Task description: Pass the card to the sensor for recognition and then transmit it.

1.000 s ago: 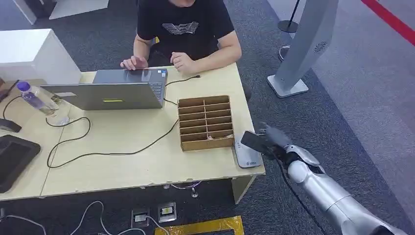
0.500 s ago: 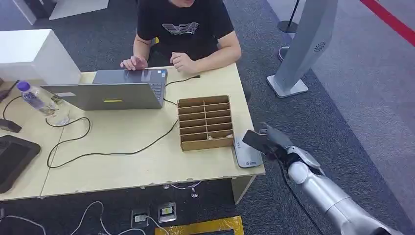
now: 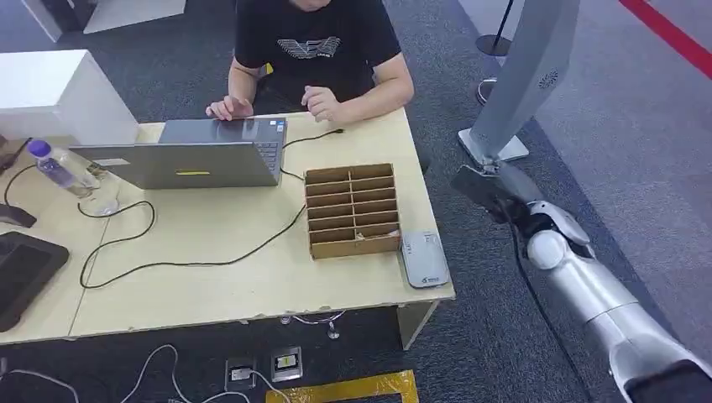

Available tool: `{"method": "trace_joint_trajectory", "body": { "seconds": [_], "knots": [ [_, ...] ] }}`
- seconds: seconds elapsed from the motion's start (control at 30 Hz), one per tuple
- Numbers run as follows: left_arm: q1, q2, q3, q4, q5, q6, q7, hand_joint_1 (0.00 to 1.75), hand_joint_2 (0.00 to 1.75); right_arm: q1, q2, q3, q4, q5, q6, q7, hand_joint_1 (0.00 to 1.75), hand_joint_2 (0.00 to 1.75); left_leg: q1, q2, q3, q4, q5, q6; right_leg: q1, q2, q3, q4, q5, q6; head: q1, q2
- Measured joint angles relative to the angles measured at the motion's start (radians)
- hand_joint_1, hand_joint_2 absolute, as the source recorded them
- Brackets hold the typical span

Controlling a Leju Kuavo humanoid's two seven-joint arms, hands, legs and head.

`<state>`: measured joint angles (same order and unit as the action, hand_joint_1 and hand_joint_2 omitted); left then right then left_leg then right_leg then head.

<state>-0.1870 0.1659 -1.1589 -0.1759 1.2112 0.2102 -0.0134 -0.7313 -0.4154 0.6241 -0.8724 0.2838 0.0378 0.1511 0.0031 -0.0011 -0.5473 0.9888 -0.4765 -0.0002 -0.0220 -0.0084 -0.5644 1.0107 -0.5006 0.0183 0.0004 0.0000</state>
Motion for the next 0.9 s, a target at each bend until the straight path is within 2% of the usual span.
{"method": "trace_joint_trajectory", "body": {
  "seconds": [0.13,0.27,0.57,0.9],
  "knots": [
    [-0.006,0.001,0.000,0.000,-0.013,-0.001,0.000,0.00,0.00,-0.072,0.006,-0.017,-0.002,0.009,0.015,-0.016,1.75,1.75,0.000,0.000,0.000,0.000,0.000,0.000,0.000,-0.001,0.000,0.000,0.000,0.000,0.000,0.000],
    [-0.020,0.000,0.000,0.000,-0.027,-0.001,0.000,0.00,0.00,-0.120,0.044,-0.019,-0.003,0.024,0.016,-0.031,1.75,1.75,0.001,0.000,0.000,0.000,0.000,0.000,0.001,0.000,0.000,0.001,0.000,0.000,0.000,0.000],
    [-0.042,-0.004,-0.001,-0.001,-0.052,0.000,0.000,0.00,0.00,-0.132,0.189,-0.002,0.027,0.060,-0.045,-0.106,1.75,1.75,0.001,-0.001,-0.001,0.000,0.000,0.000,0.001,-0.001,0.000,0.001,0.000,0.000,0.000,0.000],
    [-0.057,-0.007,-0.007,-0.003,-0.066,-0.002,0.003,0.00,0.00,-0.181,0.319,0.018,0.126,0.078,-0.079,-0.142,1.75,1.75,0.001,-0.001,-0.001,0.000,0.001,0.000,0.001,-0.001,0.000,0.001,0.000,0.000,0.000,0.000]
  ]
}}
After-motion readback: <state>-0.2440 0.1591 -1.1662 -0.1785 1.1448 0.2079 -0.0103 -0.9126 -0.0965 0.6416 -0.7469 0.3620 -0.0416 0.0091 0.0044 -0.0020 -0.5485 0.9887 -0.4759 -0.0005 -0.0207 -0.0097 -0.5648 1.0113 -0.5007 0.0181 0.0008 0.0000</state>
